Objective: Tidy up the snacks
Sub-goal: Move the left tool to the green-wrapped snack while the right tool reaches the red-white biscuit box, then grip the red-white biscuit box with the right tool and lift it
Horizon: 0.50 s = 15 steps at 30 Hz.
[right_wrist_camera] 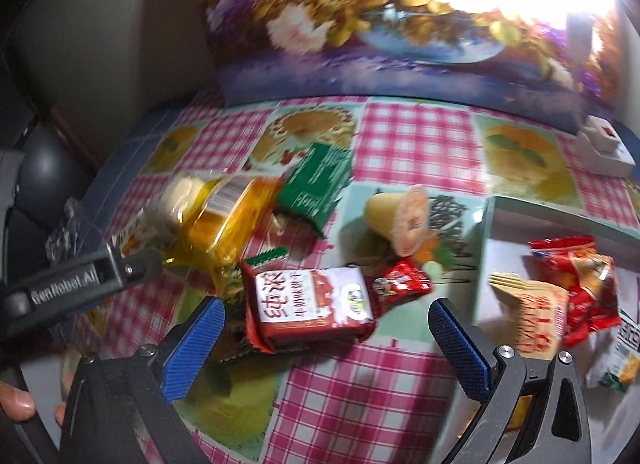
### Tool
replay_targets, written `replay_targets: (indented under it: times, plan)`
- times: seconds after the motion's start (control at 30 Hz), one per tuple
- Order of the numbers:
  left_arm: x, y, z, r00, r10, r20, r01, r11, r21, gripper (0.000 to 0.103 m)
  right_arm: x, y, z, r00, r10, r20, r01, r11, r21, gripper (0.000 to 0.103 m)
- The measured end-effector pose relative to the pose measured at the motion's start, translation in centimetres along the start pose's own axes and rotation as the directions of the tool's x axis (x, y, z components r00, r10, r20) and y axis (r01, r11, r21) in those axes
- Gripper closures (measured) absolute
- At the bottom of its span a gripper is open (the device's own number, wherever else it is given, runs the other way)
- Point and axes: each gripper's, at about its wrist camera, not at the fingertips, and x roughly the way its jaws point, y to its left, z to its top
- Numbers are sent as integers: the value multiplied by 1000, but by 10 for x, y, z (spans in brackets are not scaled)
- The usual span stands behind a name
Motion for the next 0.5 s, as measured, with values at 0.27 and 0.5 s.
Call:
replay_targets:
  times: [0.27,0.5]
  plan:
    - [9,-6,0,999,-27,-25,27,1000,-2,7,21,14,-1,999,45,-29,-46,998,-44,10]
    - [11,-13,0,998,-47,-36,48,999,9,7,29,4,2,998,50,-37,-50,999,0,21]
